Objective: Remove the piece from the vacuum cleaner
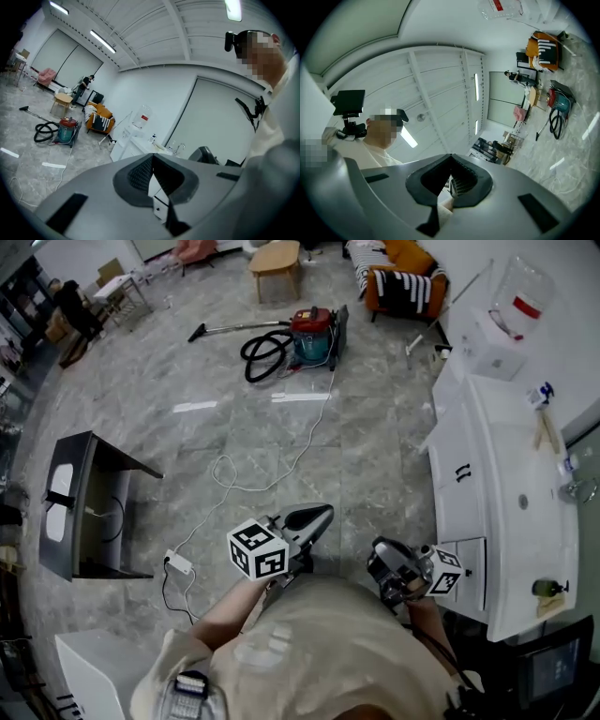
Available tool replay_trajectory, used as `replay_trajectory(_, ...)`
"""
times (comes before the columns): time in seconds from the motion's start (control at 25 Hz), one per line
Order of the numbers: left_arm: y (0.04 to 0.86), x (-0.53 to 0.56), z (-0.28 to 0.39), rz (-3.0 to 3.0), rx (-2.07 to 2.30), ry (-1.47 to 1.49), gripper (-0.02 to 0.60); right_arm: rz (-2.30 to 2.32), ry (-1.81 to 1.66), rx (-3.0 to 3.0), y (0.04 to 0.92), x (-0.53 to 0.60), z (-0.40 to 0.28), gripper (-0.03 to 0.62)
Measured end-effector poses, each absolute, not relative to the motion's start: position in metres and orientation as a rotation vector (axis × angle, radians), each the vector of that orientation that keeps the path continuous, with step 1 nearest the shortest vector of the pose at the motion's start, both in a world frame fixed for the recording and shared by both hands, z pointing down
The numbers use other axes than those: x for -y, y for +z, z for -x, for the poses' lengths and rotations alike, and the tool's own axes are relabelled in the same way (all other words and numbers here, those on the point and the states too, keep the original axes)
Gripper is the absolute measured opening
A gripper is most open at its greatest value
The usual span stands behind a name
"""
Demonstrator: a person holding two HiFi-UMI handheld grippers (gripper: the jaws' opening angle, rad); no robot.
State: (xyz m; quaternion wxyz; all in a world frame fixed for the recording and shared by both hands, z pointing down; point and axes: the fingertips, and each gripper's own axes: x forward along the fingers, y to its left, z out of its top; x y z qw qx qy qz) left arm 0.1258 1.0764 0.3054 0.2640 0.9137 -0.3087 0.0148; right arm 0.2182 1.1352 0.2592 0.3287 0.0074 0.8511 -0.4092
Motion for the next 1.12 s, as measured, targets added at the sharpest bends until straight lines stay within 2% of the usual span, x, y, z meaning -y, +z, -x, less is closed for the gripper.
replay_trajectory(0.4,0.286,-0.984,-0.043,-2.520,0.741,-0.065,0.005,-0.104,-0.924,-2.317,0.226,-1.063,-0.129,0.002)
replay_trajectory(0.72,0.281,-0.938,0.033,-2.547,0.733,-0.145,0.005,-0.183,-0.970,-2.369,0.220,-1.016,-0.046,0.000)
replay_trajectory(1.12,0.293,-0.926,0.087,-2.481,0.825,-0.225,0.005,-0.255,-1.092,-2.390,0.226,-0.983,0.012,0.002)
